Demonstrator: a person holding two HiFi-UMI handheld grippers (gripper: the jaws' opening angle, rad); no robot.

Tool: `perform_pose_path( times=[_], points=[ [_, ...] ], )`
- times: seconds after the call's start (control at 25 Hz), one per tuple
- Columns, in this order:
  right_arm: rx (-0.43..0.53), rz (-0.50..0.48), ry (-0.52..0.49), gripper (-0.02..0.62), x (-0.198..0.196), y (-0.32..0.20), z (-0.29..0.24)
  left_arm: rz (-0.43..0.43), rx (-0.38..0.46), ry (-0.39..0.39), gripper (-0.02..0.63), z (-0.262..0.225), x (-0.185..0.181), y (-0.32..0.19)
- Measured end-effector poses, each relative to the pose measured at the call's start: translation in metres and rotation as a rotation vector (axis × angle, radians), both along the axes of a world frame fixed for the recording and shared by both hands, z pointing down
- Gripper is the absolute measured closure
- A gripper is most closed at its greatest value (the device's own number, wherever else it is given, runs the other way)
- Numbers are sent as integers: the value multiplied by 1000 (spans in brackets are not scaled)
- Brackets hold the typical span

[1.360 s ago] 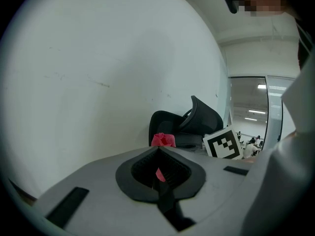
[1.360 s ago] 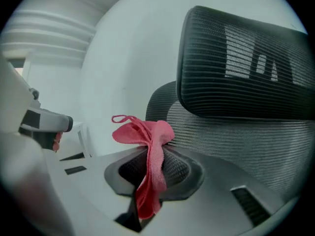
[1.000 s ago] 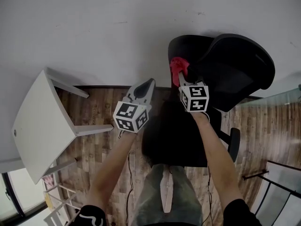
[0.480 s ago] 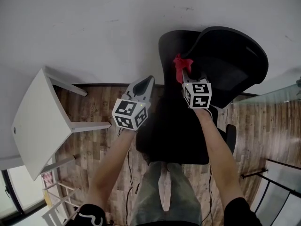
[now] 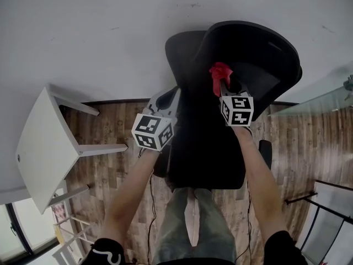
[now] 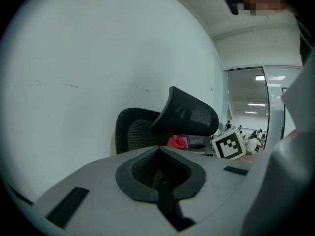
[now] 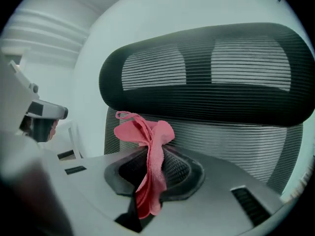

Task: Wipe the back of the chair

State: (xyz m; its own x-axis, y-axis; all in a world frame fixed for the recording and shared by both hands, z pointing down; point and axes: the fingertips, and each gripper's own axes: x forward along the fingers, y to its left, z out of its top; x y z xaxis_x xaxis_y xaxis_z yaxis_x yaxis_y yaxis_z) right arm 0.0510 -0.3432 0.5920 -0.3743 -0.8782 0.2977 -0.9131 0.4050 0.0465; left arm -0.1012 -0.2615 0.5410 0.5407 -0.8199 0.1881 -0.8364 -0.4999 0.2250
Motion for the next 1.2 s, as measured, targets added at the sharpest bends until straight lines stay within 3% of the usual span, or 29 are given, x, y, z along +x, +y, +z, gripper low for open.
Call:
perform_pose_path(
  times=[0.8,1.2],
  points=[
    [-2,180,1,512,189,15,-5,122,23,-23,586,-12,136,-6],
    [-9,284,-17,512,279,29,-2,147,26,-15,586,-14,184,-14]
  ],
)
